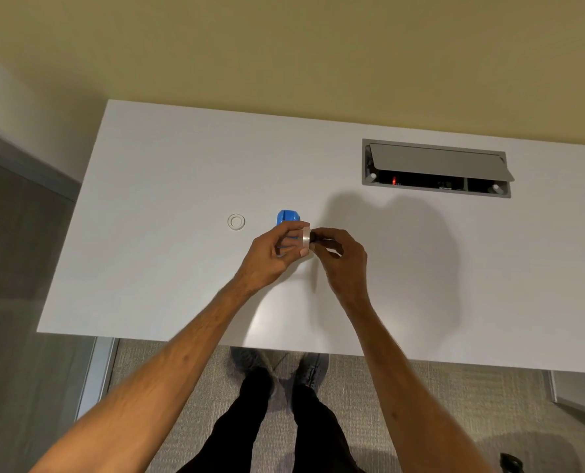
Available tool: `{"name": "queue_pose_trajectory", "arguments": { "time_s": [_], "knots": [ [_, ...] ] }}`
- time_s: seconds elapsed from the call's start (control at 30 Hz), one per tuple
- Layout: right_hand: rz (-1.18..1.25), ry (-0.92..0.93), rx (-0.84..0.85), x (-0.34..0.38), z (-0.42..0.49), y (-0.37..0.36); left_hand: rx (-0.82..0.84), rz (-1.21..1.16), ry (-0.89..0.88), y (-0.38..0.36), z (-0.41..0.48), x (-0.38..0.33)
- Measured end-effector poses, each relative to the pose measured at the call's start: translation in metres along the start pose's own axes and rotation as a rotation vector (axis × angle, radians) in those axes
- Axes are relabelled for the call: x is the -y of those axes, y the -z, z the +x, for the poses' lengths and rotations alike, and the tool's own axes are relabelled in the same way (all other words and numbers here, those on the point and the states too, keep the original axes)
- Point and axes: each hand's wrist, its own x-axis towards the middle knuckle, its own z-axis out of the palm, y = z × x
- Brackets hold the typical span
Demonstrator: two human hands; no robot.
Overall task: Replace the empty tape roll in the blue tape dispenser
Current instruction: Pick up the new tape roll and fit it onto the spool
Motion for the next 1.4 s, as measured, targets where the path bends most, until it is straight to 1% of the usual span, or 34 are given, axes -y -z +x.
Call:
{"name": "queue_pose_trajectory", "arguments": {
  "time_s": [0.23,0.53,0.77,0.9,1.23,1.4],
  "knots": [
    [-0.013,-0.019,0.059,-0.002,0.004,0.003,-0.006,-0.039,0.011,0.003,-0.001,-0.001],
    [-0.018,0.013,0.045,-0.003,0.005,-0.001,-0.028,-0.039,0.006,0.003,-0.002,-0.004],
    [-0.025,0.016,0.033,-0.001,0.004,-0.007,-0.055,-0.062,0.036,0.006,-0.003,-0.006],
    [0.010,0.011,0.011,0.001,0.002,-0.013,-0.071,-0.070,0.048,0.010,-0.004,-0.006],
    [0.018,0.054,-0.004,0.001,0.005,-0.018,-0.059,-0.073,0.028,0.015,0.001,-0.009],
    [-0.054,0.069,0.012,-0.001,0.005,-0.022,-0.047,-0.052,0.032,0.016,0.003,-0.003]
  ]
}}
